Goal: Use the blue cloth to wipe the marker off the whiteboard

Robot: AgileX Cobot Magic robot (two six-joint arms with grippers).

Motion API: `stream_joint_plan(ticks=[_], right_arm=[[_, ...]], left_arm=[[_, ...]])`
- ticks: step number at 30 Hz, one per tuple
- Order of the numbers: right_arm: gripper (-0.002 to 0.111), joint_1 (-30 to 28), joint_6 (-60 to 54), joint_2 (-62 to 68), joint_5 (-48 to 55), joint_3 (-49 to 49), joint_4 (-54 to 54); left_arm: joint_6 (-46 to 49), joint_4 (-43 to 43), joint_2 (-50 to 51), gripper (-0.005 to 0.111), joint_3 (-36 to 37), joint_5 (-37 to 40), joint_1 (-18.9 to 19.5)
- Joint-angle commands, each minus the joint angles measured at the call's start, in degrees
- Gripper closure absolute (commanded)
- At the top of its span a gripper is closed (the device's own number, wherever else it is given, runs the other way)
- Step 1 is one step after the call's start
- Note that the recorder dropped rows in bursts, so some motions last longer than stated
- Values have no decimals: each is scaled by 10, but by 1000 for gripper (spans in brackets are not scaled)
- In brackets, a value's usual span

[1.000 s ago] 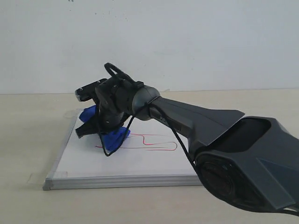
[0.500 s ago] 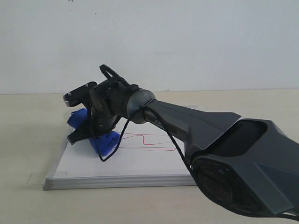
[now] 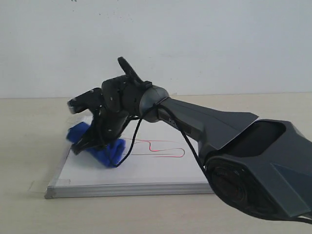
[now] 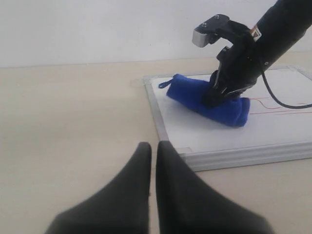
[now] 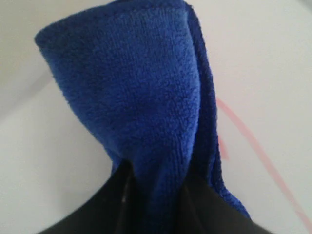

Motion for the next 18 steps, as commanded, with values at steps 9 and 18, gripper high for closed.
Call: stream_joint_plan(ticks=[9, 18], right_arm=[[109, 2, 143, 6, 94, 4, -223], [109, -16, 182, 6, 93, 4, -173]], left_arm=[[3, -1, -2, 103, -1, -7, 2], [3, -1, -2, 103, -1, -7, 2]])
